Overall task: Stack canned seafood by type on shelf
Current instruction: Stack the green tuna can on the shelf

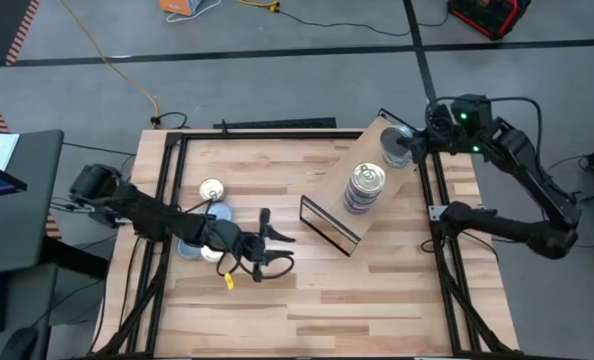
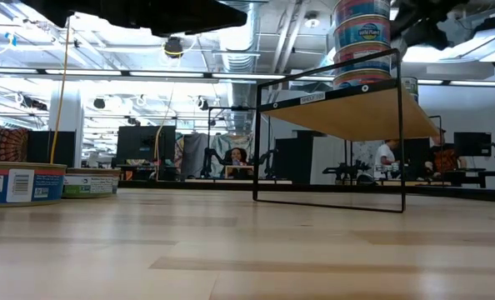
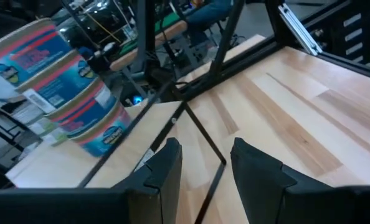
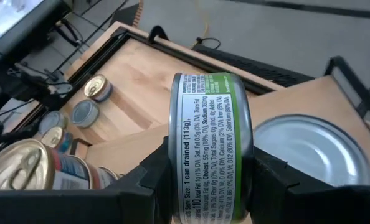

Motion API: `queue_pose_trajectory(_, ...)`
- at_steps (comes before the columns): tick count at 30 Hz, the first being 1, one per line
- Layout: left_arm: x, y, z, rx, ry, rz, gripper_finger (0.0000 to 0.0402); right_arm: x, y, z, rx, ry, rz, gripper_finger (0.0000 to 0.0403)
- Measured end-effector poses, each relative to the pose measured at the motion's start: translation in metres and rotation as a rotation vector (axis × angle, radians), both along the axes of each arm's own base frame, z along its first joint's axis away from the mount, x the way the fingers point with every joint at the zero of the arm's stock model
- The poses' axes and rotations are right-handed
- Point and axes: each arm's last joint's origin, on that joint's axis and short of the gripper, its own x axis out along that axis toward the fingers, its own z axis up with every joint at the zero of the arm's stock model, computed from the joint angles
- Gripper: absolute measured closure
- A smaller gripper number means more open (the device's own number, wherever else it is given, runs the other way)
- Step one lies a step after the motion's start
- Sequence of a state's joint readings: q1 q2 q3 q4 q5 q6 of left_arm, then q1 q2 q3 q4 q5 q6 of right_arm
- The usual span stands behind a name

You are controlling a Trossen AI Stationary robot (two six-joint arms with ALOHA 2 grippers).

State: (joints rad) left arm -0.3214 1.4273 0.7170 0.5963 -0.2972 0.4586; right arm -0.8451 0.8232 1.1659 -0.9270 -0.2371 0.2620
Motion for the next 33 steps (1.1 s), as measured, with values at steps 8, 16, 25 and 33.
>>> queue_pose_trajectory(8, -0.005, 0.004, -0.006, 0.022, 0.014, 0.008, 0.0272, -0.03, 0.025, -0.001, -0.039, -0.113, -0.055, 0.0229)
queue_pose_trajectory(16, -0.001, 0.016, -0.002, -0.024, -0.021, -0.021, 0.0272, -0.033, 0.028, -0.031, -0.029, -0.163, -0.06, 0.0229)
queue_pose_trajectory(25, -0.001, 0.015, -0.002, -0.023, -0.02, -0.033, 0.0272, -0.043, 0.035, -0.028, -0.14, -0.27, -0.099, 0.0229)
queue_pose_trajectory(33, -0.001, 0.015, -0.002, -0.049, -0.018, -0.031, 0.0272, -0.047, 0.033, -0.034, -0.129, -0.334, -0.175, 0.0229)
